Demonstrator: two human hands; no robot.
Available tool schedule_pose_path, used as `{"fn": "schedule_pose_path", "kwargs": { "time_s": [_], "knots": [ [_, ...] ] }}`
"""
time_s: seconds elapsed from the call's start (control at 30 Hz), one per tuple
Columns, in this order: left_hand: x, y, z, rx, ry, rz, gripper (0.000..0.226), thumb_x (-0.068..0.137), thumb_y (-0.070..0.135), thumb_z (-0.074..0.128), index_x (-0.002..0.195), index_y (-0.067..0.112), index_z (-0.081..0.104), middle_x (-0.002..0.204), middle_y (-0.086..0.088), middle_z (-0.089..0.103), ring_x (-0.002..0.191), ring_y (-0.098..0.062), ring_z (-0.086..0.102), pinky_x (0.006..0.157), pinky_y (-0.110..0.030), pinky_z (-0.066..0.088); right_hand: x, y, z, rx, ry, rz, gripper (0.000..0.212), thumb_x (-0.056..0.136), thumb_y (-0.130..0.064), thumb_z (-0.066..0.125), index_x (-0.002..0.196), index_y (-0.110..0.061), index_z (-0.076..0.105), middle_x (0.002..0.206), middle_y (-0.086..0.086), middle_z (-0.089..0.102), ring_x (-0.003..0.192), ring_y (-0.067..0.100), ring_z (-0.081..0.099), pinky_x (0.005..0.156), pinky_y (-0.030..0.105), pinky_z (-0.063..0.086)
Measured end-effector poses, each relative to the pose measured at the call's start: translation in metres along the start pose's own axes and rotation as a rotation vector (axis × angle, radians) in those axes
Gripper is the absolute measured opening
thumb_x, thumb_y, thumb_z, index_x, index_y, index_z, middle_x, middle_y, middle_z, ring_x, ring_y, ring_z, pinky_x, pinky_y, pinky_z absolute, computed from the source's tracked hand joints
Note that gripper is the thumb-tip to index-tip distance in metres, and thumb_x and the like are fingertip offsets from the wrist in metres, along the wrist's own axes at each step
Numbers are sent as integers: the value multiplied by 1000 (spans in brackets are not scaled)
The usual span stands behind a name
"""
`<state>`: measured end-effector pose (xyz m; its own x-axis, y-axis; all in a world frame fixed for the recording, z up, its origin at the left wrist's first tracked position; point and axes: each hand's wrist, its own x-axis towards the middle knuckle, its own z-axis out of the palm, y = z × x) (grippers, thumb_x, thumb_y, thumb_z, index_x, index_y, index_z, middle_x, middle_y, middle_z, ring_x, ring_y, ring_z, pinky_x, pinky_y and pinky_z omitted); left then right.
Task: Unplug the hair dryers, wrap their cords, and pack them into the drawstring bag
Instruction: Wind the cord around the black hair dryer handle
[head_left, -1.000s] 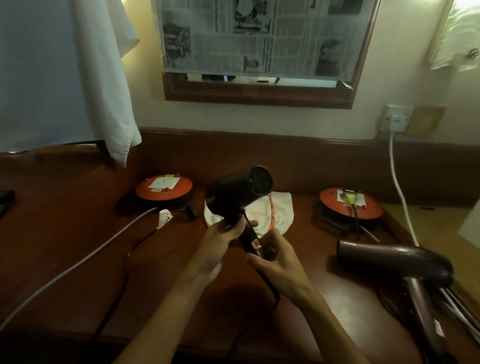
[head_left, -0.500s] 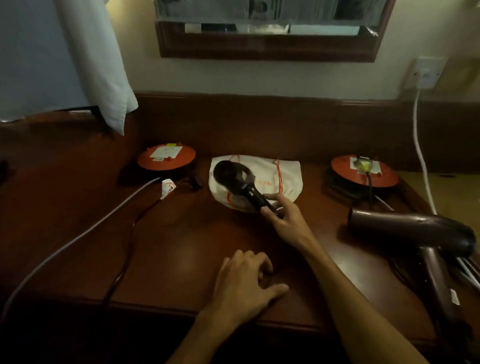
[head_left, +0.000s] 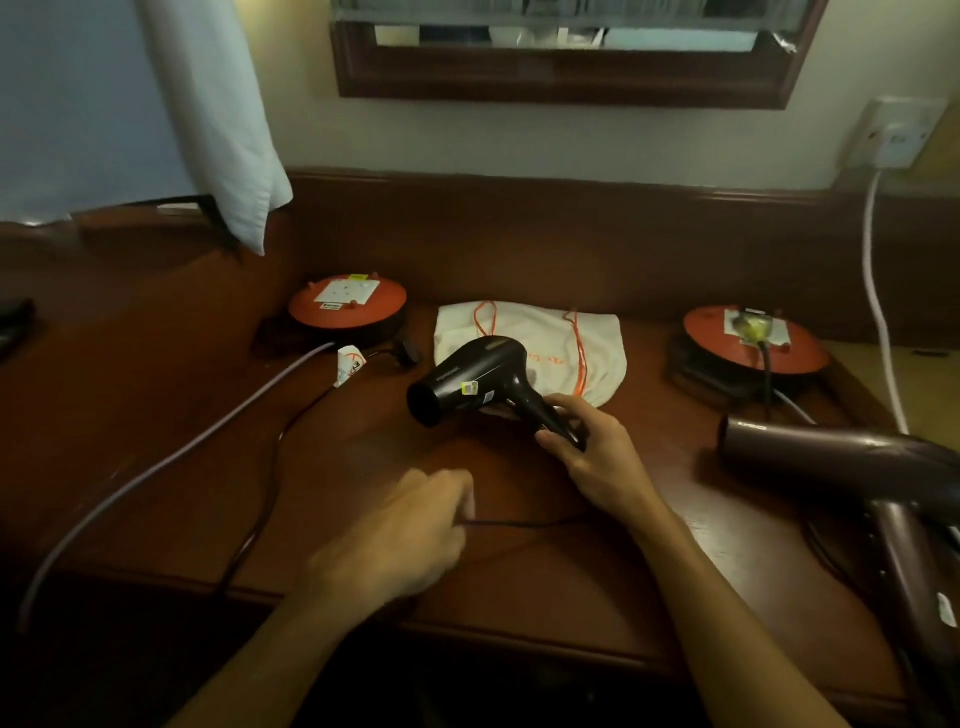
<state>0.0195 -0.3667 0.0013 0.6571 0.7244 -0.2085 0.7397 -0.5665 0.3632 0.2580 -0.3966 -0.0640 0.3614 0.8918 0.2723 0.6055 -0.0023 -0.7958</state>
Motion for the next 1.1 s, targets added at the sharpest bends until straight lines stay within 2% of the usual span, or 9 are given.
{"fn": "schedule_pose_path", "kwargs": {
  "time_s": [0.1, 0.23, 0.3, 0.43, 0.5, 0.67, 0.83, 1.0, 1.1],
  "knots": [
    [12, 5, -27, 186, 192, 50, 25, 90, 31, 72, 93, 35, 48, 91, 13, 51, 80, -5, 52, 60, -20, 33, -1, -5, 4, 16, -45, -10, 45, 93, -21, 70, 136, -24, 58, 116, -9, 64, 100, 0, 58, 81, 10, 43],
    [51, 15, -66, 504, 168, 236, 55, 78, 49, 78, 123, 32, 51, 121, 3, 44, 120, -18, 40, 100, -37, 36, -5, -11, 10, 7, -125, -58, 47, 91, -16, 72, 135, -25, 60, 119, -10, 63, 105, 3, 61, 87, 18, 51],
    [76, 16, -72, 580, 156, 290, 70, 73, 52, 81, 132, 31, 49, 132, 0, 43, 127, -22, 36, 105, -42, 31, -7, -10, 8, 14, -164, -85, 46, 89, -15, 75, 132, -25, 62, 119, -9, 66, 103, 4, 64, 89, 26, 54],
    [117, 7, -70, 455, -95, 294, 70, 69, 58, 81, 132, 44, 54, 138, 7, 53, 132, -23, 43, 109, -49, 34, -8, -9, -3, 83, -277, -93, 40, 89, -16, 75, 126, -27, 66, 118, -15, 69, 106, 12, 66, 93, 35, 56],
    [122, 1, -66, 336, -204, 303, 56, 76, 53, 80, 128, 45, 62, 126, 12, 63, 123, -18, 54, 105, -47, 41, -5, -9, -10, 86, -330, -77, 38, 90, -18, 75, 123, -34, 65, 114, -16, 69, 103, 15, 67, 91, 38, 56],
    [125, -4, -54, 246, -115, 343, 43, 78, 54, 77, 119, 42, 70, 106, 17, 69, 113, -13, 52, 101, -50, 28, -1, -8, -15, 37, -423, -51, 43, 94, -21, 69, 128, -42, 56, 123, -15, 64, 102, 18, 67, 91, 41, 57],
    [133, -16, -46, 116, -79, 355, 41, 70, 54, 82, 109, 46, 73, 104, 21, 70, 118, -10, 50, 101, -49, 26, -4, -11, -17, 60, -419, -37, 34, 102, -23, 57, 133, -36, 58, 124, -13, 65, 106, 2, 64, 91, 24, 53],
    [130, -22, -41, 67, -21, 370, 42, 71, 48, 83, 112, 44, 72, 110, 19, 66, 123, -10, 39, 103, -45, 20, -10, -15, 0, -65, -308, -60, 47, 88, -36, 75, 132, -37, 58, 110, -29, 62, 97, -10, 62, 76, 10, 50],
    [122, -20, -49, 115, -104, 364, 53, 77, 44, 81, 126, 39, 64, 120, 15, 58, 122, -9, 33, 109, -44, 18, -9, -15, 0, -105, -259, -66, 50, 83, -36, 80, 129, -36, 61, 108, -28, 64, 97, -8, 63, 79, 15, 53]
  ]
}}
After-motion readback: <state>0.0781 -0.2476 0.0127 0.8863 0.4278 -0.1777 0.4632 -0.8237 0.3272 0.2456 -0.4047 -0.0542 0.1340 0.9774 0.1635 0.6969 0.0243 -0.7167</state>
